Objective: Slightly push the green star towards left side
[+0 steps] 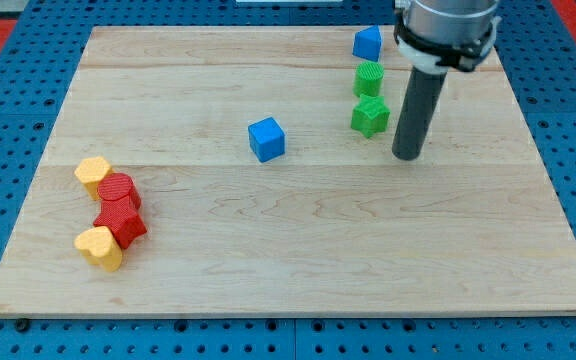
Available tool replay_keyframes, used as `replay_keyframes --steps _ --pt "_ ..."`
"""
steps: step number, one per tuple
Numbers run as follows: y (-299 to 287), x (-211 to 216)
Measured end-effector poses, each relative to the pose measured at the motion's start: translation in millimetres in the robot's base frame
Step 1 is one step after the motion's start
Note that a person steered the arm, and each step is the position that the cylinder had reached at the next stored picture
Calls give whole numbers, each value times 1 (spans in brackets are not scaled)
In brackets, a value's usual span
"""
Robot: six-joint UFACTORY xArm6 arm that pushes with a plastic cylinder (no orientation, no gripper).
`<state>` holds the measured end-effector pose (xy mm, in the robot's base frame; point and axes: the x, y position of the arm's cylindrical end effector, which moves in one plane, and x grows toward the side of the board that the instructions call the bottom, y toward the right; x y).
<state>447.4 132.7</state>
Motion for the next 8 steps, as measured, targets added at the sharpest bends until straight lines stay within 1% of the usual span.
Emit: replay_keyframes --steps 1,2,4,5,6,7,8 --pt "-2 43" --pt "-37 65" --pt "-146 48" --pt "-172 26" --pt "-149 35" --pt "-69 7" --pt "2 -33"
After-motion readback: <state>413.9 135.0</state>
